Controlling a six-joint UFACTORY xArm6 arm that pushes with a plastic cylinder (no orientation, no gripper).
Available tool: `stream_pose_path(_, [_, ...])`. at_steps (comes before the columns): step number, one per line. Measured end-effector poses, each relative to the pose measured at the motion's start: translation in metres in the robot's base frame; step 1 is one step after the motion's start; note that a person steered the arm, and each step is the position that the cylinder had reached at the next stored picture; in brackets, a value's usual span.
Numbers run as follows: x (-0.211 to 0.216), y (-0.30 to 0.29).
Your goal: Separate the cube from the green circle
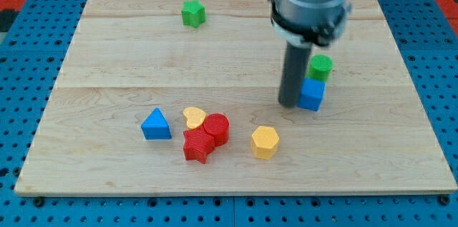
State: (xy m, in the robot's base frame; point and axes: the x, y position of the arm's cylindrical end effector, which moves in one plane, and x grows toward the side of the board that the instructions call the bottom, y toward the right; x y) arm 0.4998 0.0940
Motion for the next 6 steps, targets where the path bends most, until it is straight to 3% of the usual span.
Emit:
stream_pose_path(1, [-0.028,0.005])
stream_pose_path(2, [-0.082,-0.040])
stream_pose_path(3, [-0.136,-0.021])
stream_pose_path(4, [-0.143,0.050])
stream_pose_path(5, [-0.095,0.098])
stream_pose_path(6, [-0.046,0.058])
